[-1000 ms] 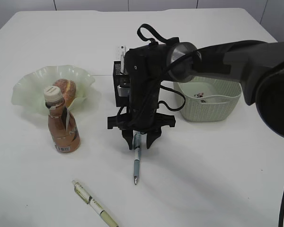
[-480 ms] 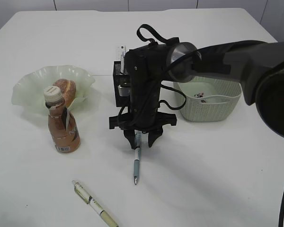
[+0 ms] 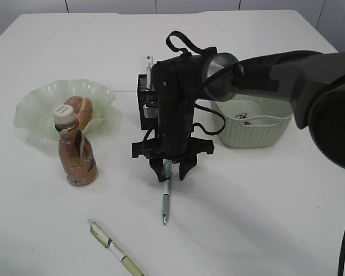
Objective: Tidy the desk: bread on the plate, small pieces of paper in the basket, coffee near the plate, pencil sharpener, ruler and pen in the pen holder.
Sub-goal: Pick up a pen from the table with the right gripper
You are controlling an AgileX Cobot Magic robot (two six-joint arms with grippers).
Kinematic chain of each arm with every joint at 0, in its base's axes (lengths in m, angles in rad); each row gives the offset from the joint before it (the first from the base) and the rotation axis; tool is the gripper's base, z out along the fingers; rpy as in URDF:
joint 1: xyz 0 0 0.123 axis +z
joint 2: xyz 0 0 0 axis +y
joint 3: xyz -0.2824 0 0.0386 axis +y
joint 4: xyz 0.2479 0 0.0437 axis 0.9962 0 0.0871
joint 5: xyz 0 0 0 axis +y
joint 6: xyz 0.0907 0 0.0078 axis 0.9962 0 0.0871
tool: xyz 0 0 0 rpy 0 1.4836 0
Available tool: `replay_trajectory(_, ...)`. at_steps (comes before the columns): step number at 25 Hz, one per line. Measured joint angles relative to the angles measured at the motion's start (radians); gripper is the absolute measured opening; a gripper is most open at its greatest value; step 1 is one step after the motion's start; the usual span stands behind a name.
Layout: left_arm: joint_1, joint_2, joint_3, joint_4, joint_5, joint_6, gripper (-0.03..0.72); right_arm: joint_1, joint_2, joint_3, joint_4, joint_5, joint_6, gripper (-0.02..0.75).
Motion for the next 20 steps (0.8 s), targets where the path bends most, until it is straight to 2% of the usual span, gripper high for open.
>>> replay_trajectory(8, 0.000, 0.000, 0.000, 0.000, 0.000, 0.000, 0.370, 0.000, 0.002, -0.002, 0.003, 0.005, 0.000, 0.347)
replay_trajectory(10, 0.000, 0.000, 0.000, 0.000, 0.000, 0.000, 0.370, 0.000, 0.004, -0.002, -0.004, 0.011, 0.000, 0.305)
replay_trajectory(15, 0.000, 0.000, 0.000, 0.000, 0.000, 0.000, 0.370, 0.000, 0.004, -0.002, -0.025, 0.028, 0.000, 0.134)
replay_trajectory(20, 0.000, 0.000, 0.000, 0.000, 0.000, 0.000, 0.370, 0.000, 0.004, -0.004, 0.000, 0.041, -0.034, 0.081)
